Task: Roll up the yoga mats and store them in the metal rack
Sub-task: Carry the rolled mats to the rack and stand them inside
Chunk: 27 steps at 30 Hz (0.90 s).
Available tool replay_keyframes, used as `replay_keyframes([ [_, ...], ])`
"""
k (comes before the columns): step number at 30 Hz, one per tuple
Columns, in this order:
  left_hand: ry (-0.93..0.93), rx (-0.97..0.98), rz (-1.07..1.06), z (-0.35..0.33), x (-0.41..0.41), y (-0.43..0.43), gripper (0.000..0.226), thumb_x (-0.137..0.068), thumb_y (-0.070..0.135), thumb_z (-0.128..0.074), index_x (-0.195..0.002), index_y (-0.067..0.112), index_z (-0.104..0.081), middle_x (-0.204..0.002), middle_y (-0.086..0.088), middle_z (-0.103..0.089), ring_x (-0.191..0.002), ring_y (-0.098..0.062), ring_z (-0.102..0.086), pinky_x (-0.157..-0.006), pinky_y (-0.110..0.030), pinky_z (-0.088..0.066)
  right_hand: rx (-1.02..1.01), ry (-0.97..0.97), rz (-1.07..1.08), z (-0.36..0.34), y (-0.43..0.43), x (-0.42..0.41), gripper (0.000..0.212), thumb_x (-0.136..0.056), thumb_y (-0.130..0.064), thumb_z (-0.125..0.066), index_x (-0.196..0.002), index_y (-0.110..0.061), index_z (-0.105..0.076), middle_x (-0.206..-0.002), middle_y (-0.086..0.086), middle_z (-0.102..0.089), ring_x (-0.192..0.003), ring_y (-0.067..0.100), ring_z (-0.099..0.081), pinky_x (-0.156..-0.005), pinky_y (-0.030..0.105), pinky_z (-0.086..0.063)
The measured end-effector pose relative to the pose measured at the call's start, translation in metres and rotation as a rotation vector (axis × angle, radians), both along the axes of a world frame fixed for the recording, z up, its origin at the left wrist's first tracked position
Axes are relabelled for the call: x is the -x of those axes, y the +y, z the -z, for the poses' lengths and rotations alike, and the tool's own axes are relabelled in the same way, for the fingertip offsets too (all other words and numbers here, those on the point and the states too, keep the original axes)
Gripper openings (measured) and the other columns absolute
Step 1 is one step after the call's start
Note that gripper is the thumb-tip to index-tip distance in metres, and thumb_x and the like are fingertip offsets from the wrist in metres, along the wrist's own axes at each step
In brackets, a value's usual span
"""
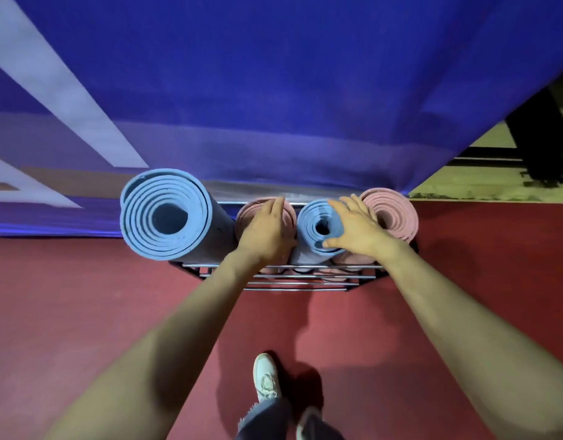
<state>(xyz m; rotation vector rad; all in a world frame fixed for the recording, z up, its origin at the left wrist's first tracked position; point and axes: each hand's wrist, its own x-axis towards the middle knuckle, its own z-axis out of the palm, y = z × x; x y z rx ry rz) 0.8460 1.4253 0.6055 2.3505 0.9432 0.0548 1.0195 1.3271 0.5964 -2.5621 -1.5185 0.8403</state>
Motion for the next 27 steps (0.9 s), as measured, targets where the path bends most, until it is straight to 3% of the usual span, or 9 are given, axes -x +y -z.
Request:
replay_keyframes([
  [5, -0.157, -0.114, -0.055, -0.044, 0.027, -0.016, 0.055, -0.079, 0.013, -0.069, -0.130, 0.005, -0.051, -0.132, -0.013, -0.050, -0.123, -0.032, -0.045, -0.100, -0.036, -0.036, -0.186, -0.013, 0.002, -0.041, -0.015, 0.010, 0.063, -0.079, -0.034, -0.071, -0.134, -0.015, -0.048, -0.138, 0.009, -0.044, -0.133, 0.026, -0.033, -0.110, 0.038, -0.026],
  [8, -0.207, -0.252, -0.119, -0.067, 0.050, -0.020, 0.049, -0.074, 0.013, -0.068, -0.120, -0.001, -0.059, -0.123, -0.018, -0.054, -0.115, -0.037, -0.047, -0.097, -0.036, -0.033, -0.304, 0.011, -0.021, -0.071, -0.018, 0.026, 0.058, -0.081, -0.028, -0.071, -0.132, -0.011, -0.049, -0.135, 0.011, -0.048, -0.128, 0.027, -0.039, -0.109, 0.034, -0.028],
  [12, -0.142, -0.311, -0.170, -0.092, 0.086, -0.009, 0.064, -0.072, 0.028, -0.075, -0.126, 0.000, -0.056, -0.128, -0.019, -0.051, -0.123, -0.036, -0.042, -0.106, -0.039, -0.028, -0.368, 0.054, -0.066, -0.104, -0.006, 0.059, 0.059, -0.083, -0.026, -0.069, -0.136, -0.011, -0.045, -0.138, 0.010, -0.045, -0.130, 0.028, -0.038, -0.108, 0.033, -0.028],
  [15, -0.105, -0.299, -0.200, -0.105, 0.117, 0.008, 0.092, -0.060, 0.049, -0.067, -0.136, 0.001, -0.045, -0.137, -0.021, -0.041, -0.130, -0.038, -0.033, -0.111, -0.043, -0.022, -0.353, 0.131, -0.118, -0.121, 0.015, 0.095, 0.074, -0.080, -0.027, -0.074, -0.141, -0.011, -0.037, -0.144, 0.010, -0.038, -0.134, 0.026, -0.033, -0.107, 0.029, -0.025],
  [17, -0.082, -0.242, -0.223, -0.109, 0.138, 0.024, 0.109, -0.058, 0.052, -0.074, -0.145, 0.003, -0.031, -0.146, -0.021, -0.028, -0.137, -0.036, -0.021, -0.114, -0.040, -0.015, -0.316, 0.187, -0.155, -0.125, 0.033, 0.119, 0.089, -0.074, -0.029, -0.079, -0.145, -0.012, -0.029, -0.149, 0.009, -0.032, -0.137, 0.024, -0.027, -0.109, 0.029, -0.024],
  [20, -0.042, -0.108, -0.246, -0.104, 0.167, 0.051, 0.132, -0.055, 0.042, -0.090, -0.151, 0.004, -0.008, -0.153, -0.021, -0.012, -0.143, -0.032, -0.008, -0.115, -0.038, -0.008, -0.225, 0.245, -0.178, -0.121, 0.060, 0.151, 0.110, -0.067, -0.032, -0.084, -0.150, -0.014, -0.014, -0.155, 0.006, -0.014, -0.143, 0.021, -0.013, -0.114, 0.033, -0.018],
  [24, 0.014, -0.065, -0.109, -0.083, 0.193, 0.082, 0.144, -0.049, 0.037, -0.093, -0.148, -0.005, 0.003, -0.154, -0.024, -0.009, -0.144, -0.037, -0.009, -0.114, -0.042, -0.012, -0.126, 0.236, -0.175, -0.105, 0.084, 0.177, 0.133, -0.059, -0.036, -0.088, -0.151, -0.015, 0.007, -0.158, 0.002, 0.007, -0.145, 0.017, 0.004, -0.114, 0.027, -0.007],
  [27, -0.064, 0.192, -0.107, -0.069, 0.196, 0.098, 0.149, -0.049, 0.019, -0.095, -0.148, 0.001, 0.015, -0.153, -0.016, -0.020, -0.141, -0.031, -0.022, -0.111, -0.040, -0.026, -0.098, 0.251, -0.130, -0.090, 0.092, 0.181, 0.143, -0.055, -0.036, -0.090, -0.148, -0.016, 0.017, -0.158, 0.002, 0.012, -0.145, 0.014, 0.007, -0.111, 0.022, -0.003],
])
